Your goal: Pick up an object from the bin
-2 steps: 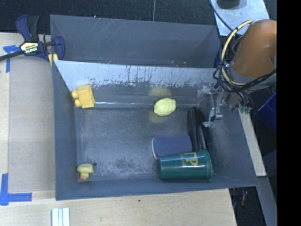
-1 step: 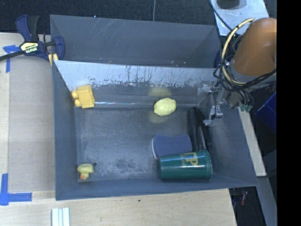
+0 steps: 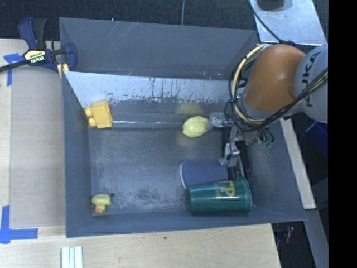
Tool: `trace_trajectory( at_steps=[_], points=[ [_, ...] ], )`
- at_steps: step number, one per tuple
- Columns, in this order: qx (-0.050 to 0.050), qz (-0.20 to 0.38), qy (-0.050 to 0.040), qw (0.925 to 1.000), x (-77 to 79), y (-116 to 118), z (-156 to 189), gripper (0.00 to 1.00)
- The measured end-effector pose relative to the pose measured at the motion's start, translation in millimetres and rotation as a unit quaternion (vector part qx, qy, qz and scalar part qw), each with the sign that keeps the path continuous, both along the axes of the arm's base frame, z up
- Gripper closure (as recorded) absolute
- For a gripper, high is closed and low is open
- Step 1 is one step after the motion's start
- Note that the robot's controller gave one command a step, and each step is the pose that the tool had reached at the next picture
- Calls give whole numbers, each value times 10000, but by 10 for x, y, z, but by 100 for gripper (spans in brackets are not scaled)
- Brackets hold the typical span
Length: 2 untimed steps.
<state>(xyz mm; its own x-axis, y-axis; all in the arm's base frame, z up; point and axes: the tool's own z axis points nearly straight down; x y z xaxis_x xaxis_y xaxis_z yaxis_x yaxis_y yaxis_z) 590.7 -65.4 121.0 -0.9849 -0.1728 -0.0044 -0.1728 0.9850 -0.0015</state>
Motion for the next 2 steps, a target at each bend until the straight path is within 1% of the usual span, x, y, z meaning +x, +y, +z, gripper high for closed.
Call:
trace_trajectory(
  at_steps=[1, 2],
  points=[
    [-25, 1953, -27, 9807, 81, -473, 136, 0],
    [7, 1890, 2, 9820, 39, 122, 48, 0]
  ],
)
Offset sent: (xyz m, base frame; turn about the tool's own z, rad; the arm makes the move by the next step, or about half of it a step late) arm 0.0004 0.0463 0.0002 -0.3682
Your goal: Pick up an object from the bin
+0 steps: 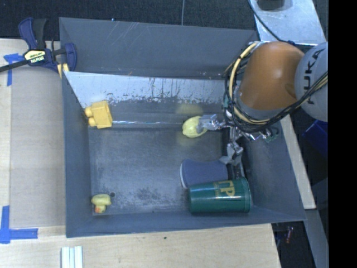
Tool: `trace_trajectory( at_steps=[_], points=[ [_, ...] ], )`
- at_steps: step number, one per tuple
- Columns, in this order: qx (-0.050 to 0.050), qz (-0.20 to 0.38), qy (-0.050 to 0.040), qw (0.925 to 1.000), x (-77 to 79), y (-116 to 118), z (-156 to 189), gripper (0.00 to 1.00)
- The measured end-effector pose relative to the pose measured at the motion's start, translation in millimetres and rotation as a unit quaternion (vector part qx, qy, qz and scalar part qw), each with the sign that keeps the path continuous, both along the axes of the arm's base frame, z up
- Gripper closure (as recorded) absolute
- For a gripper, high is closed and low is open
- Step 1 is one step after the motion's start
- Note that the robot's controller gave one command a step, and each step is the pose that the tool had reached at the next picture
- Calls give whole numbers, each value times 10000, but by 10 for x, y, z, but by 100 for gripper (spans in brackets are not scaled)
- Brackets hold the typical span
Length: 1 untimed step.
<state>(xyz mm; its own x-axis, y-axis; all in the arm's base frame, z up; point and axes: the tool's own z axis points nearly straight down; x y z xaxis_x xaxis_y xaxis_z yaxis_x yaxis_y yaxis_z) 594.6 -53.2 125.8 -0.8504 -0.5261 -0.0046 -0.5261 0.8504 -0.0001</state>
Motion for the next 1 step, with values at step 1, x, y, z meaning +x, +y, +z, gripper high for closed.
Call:
trace_trajectory(
  at_steps=[1],
  points=[
    [-28, 1938, -55, 9810, 145, -410, -376, 0]
  ],
)
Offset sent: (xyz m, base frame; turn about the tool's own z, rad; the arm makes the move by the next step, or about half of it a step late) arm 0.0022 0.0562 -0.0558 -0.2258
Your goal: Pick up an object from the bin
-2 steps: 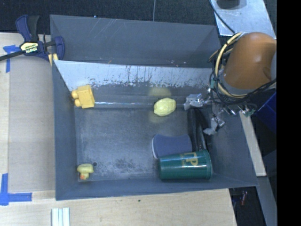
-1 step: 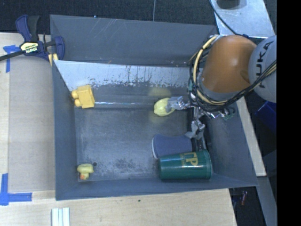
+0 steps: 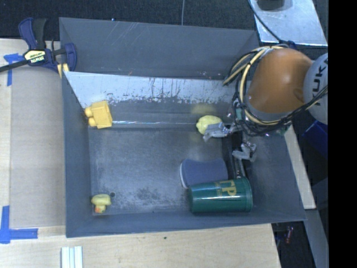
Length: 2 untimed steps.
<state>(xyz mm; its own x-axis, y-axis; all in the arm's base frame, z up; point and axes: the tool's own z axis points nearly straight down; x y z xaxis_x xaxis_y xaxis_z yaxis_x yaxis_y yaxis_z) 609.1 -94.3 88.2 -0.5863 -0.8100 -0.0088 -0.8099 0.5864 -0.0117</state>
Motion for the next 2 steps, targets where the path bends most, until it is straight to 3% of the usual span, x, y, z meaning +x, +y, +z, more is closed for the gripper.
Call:
trace_trajectory(
  at_steps=[1, 2],
  points=[
    [40, -828, -23, 9966, -76, 971, -117, 100],
    [40, -828, -23, 9966, -76, 971, -117, 100]
  ],
)
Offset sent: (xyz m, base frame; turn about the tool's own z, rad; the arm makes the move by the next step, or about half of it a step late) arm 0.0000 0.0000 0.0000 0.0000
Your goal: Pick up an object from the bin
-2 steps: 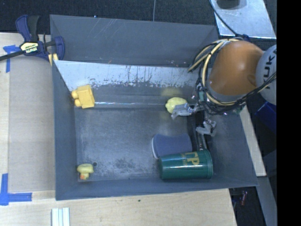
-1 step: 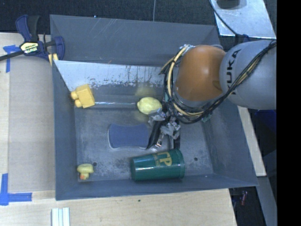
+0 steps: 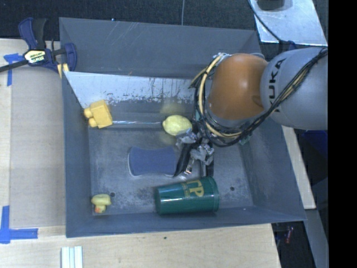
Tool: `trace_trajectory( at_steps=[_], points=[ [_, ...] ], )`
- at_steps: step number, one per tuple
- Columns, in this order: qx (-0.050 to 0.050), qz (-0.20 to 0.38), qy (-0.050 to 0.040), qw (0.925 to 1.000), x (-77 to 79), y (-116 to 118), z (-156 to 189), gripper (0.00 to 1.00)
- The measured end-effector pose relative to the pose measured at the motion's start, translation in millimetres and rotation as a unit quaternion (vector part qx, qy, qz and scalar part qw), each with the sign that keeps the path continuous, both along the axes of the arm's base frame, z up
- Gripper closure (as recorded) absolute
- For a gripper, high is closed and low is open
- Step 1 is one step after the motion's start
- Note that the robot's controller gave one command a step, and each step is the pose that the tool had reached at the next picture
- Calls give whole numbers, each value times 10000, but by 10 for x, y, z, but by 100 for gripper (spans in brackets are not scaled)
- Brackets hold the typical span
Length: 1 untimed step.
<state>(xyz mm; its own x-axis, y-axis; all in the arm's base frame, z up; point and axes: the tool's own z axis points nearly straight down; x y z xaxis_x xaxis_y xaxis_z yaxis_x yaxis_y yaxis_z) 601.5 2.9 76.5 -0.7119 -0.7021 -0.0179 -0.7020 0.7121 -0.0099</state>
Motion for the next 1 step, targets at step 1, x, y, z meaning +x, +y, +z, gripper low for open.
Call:
trace_trajectory(
  at_steps=[1],
  points=[
    [2, 5, 42, 10000, -38, 0, 149, 100]
  ],
)
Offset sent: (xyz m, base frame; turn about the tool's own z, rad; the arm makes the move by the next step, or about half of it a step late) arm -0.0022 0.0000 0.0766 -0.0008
